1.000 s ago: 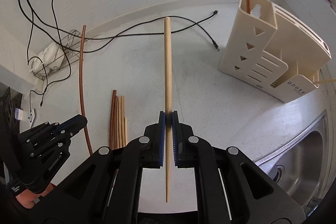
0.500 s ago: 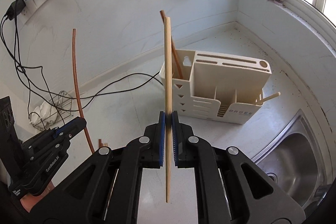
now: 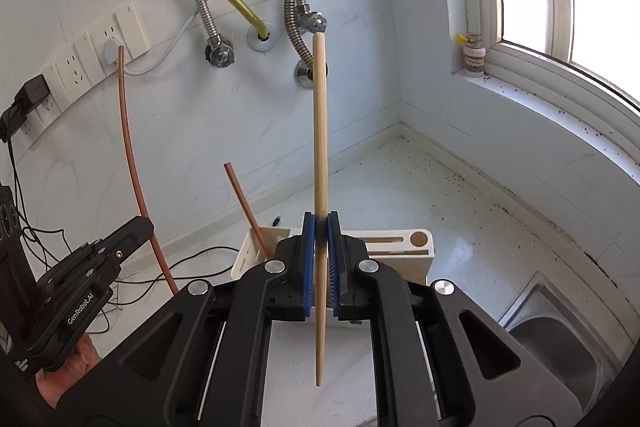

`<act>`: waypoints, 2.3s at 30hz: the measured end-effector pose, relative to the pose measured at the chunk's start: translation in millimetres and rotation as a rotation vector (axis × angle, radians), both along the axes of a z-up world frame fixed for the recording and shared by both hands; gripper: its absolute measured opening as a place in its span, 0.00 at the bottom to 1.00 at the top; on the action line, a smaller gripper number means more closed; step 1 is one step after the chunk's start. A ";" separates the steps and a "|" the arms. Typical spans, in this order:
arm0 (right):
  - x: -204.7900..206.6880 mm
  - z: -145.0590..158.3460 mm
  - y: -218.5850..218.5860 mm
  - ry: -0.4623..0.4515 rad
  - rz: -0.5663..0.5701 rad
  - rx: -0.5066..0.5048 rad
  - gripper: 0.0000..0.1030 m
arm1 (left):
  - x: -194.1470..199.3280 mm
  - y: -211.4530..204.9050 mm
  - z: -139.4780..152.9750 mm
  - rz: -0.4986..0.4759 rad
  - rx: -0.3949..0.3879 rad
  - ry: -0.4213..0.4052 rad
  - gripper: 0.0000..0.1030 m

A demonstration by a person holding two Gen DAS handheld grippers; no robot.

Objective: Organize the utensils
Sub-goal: 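Carry both chopsticks over the cream utensil holder, then lower the chopsticks into the holder and open both tools, then withdraw both open tools from the holder back toward the chopsticks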

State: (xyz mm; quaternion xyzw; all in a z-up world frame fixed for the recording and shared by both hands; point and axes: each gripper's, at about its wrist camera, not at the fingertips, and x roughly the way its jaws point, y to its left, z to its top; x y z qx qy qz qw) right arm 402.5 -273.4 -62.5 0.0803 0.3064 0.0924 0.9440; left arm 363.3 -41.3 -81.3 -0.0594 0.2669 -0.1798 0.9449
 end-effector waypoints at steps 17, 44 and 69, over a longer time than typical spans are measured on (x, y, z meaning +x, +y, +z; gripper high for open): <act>34.0 -24.1 -36.9 -0.105 -0.127 -0.004 0.06 | 54.8 -11.8 -28.9 -0.037 -0.134 -0.056 0.06; 28.6 -59.2 -38.9 -0.212 -0.146 -0.025 0.06 | 31.8 -12.5 -61.4 0.008 -0.094 -0.143 0.58; 2.6 -50.1 -42.7 -0.270 -0.138 0.008 0.48 | 16.0 -8.0 -48.9 0.005 -0.072 -0.167 0.62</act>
